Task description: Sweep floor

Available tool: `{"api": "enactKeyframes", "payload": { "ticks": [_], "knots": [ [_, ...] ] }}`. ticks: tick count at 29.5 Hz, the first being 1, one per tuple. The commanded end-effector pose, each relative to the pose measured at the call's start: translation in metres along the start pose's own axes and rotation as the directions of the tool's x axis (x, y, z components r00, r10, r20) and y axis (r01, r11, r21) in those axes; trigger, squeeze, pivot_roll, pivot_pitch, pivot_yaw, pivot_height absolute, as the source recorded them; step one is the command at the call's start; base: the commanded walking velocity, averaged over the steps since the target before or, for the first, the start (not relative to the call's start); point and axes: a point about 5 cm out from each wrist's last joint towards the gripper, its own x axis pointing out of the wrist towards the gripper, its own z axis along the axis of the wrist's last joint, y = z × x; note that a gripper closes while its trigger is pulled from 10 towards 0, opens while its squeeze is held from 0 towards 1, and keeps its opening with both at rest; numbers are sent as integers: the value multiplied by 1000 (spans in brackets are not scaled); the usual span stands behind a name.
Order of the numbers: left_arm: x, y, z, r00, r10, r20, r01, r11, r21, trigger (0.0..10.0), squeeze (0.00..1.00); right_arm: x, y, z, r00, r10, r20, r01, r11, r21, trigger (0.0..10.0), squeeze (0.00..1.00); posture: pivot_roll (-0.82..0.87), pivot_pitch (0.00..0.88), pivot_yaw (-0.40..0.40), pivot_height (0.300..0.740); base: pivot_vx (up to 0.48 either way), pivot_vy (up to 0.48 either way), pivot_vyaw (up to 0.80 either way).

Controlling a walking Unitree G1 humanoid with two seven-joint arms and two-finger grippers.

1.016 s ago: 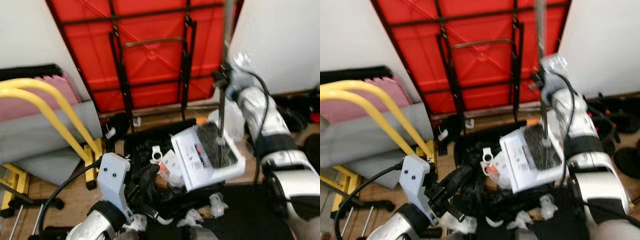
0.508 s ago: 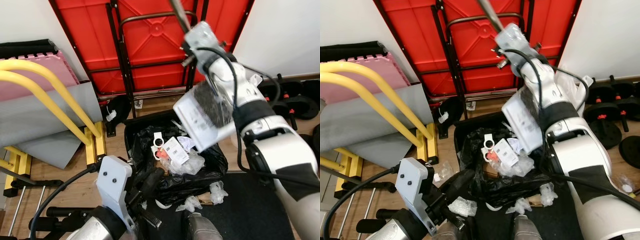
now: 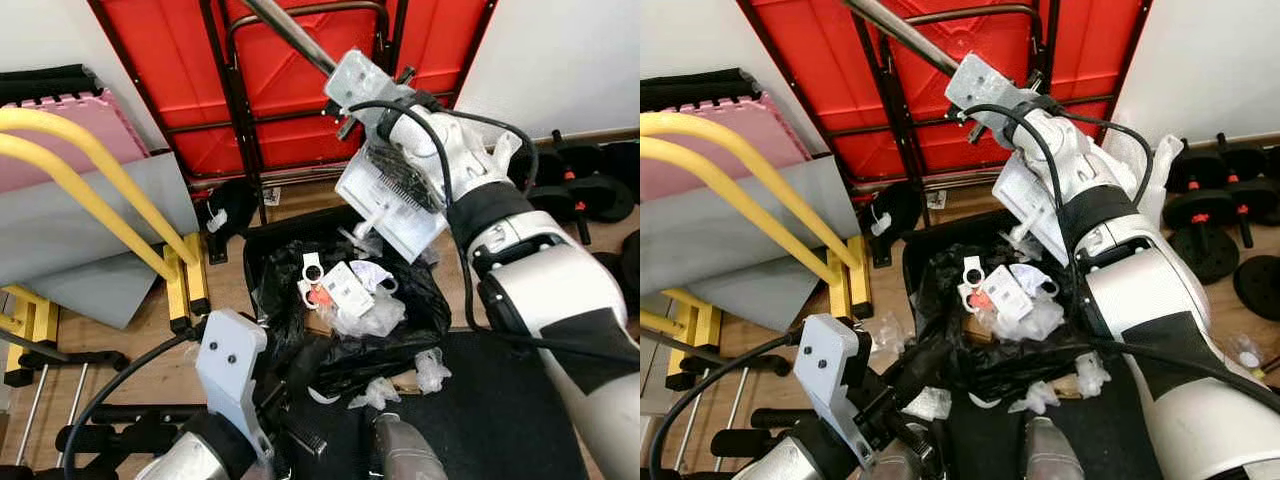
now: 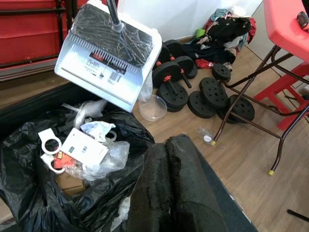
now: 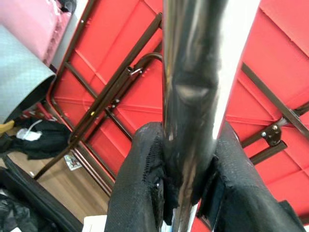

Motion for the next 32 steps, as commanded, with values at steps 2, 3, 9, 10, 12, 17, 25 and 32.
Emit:
{"api": "enactKeyframes", "payload": {
  "ticks": [2, 3, 9, 10, 12, 17, 25, 32],
  "knots": [
    [-2, 1, -1, 999, 28, -18, -28, 1000, -9, 10000, 0, 6, -8, 31, 990, 2, 141, 3, 999, -40, 10000, 0, 7, 264, 0, 740, 0, 0, 0],
    [-2, 1, -1, 999, 28, -18, -28, 1000, -9, 10000, 0, 6, -8, 31, 990, 2, 141, 3, 999, -40, 10000, 0, 7, 264, 0, 740, 0, 0, 0],
    [-1, 3, -1, 999, 30, -16, -30, 1000, -5, 10000, 0, 5, -6, 30, 990, 14, 141, -6, 998, -55, 10000, 0, 8, 262, 0, 740, 0, 0, 0],
    [0, 3, -1, 999, 32, -16, -32, 999, -5, 10000, 0, 4, -9, 27, 991, 0, 134, 7, 999, -52, 10000, 0, 7, 260, 1, 740, 0, 0, 0],
    [1, 5, -1, 999, 41, -17, -41, 999, -9, 10000, 0, 1, -16, 22, 992, -28, 124, 29, 1000, -7, 10000, 0, 5, 255, 0, 740, 0, 0, 0],
    [4, 14, -1, 995, 100, -5, -100, 995, -20, 10000, 0, -7, -21, 7, 989, -75, 126, 35, 954, 296, 10000, 0, -2, 230, -3, 740, 0, 0, 0],
    [12, 40, 3, 974, 223, 36, -223, 975, -12, 10000, 0, -39, 15, -34, 989, -27, 148, -68, 800, 595, 10000, 0, -19, 177, 3, 740, 0, 0, 0],
    [19, 65, 2, 949, 310, 56, -310, 951, -4, 10000, 0, -90, 57, -50, 995, -33, 98, -37, 774, 632, 10000, 0, -55, 96, 11, 740, 0, 0, 0]
  ]
}}
